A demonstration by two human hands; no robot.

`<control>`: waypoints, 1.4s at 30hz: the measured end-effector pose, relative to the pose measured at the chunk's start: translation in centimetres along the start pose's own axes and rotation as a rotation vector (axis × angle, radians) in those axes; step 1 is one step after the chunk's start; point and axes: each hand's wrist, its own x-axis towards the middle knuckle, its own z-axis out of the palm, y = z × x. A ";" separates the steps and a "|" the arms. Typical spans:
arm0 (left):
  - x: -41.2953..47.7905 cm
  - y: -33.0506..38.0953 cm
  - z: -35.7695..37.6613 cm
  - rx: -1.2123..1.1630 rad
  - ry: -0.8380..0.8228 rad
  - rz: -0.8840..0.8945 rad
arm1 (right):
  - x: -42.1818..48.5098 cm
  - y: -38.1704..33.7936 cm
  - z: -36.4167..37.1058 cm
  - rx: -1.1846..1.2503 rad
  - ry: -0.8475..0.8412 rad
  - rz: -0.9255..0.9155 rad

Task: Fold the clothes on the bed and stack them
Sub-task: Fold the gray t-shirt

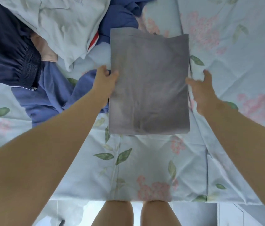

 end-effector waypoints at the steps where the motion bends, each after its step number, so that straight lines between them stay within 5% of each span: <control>1: -0.5 -1.6 0.4 0.028 0.052 -0.018 | 0.0 2.1 -0.2 -0.055 0.007 0.051; 5: -3.5 -6.9 2.3 0.112 0.113 -0.138 | -1.8 8.0 -0.3 -0.305 0.017 0.094; 8: -5.3 -9.3 3.4 0.029 -0.003 -0.224 | -2.8 9.3 -0.3 -0.310 0.011 0.096; 16: -9.1 -10.2 2.2 0.289 -0.155 -0.162 | -7.5 11.0 -3.0 -0.332 -0.112 0.124; 23: -15.1 -15.4 1.5 0.318 -0.402 -0.424 | -13.3 16.9 -6.7 -0.362 -0.220 0.371; 27: -16.8 -16.9 2.9 0.374 -0.471 -0.411 | -13.4 18.6 -8.0 -0.623 -0.203 0.304; 34: -11.8 -12.5 4.6 -0.168 -0.036 -0.206 | -8.5 14.8 -6.8 -0.296 -0.083 0.107; 42: -6.0 -8.7 5.1 -0.007 0.205 0.045 | -1.8 11.2 -4.1 -0.192 0.080 -0.046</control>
